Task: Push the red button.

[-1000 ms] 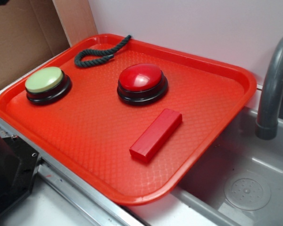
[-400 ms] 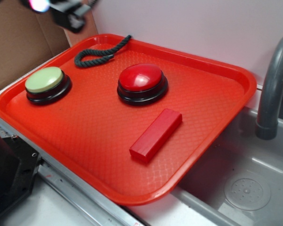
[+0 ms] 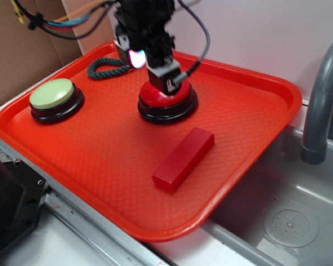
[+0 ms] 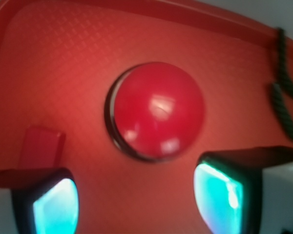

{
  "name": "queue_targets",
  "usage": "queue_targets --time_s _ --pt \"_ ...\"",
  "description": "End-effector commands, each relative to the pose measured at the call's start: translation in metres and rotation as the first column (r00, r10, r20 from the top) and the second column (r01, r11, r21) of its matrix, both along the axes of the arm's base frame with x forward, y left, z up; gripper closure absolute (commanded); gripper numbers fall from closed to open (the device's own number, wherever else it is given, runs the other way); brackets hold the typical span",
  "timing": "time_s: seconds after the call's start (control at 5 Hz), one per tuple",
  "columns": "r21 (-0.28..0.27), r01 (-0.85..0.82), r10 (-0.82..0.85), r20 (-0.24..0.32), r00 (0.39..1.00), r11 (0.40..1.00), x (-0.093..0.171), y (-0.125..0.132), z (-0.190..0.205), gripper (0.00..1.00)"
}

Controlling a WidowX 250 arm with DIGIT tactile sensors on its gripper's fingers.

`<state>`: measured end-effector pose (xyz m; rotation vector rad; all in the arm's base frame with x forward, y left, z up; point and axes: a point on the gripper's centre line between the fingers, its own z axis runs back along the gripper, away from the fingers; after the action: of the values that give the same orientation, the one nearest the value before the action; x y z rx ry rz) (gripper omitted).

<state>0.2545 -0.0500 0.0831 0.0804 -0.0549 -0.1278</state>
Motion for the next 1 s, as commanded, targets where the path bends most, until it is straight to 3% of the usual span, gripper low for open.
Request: queue_targets --time_s 0.0,0.4,0.6,0.8 --pt "-0.016 -0.095 0.094 -0.055 0.994 0.995 0.029 0.014 -0.031 0.0" --pt "-0.008 -0.106 0.106 0.012 0.994 0.994 0.02 0.03 0.006 0.0" --pt "-0.03 -0.128 0.13 0.046 0.991 0.991 0.012 0.037 0.031 0.0" --pt "-0.075 -0.159 0.162 0.03 0.986 0.984 0.008 0.043 0.044 0.0"
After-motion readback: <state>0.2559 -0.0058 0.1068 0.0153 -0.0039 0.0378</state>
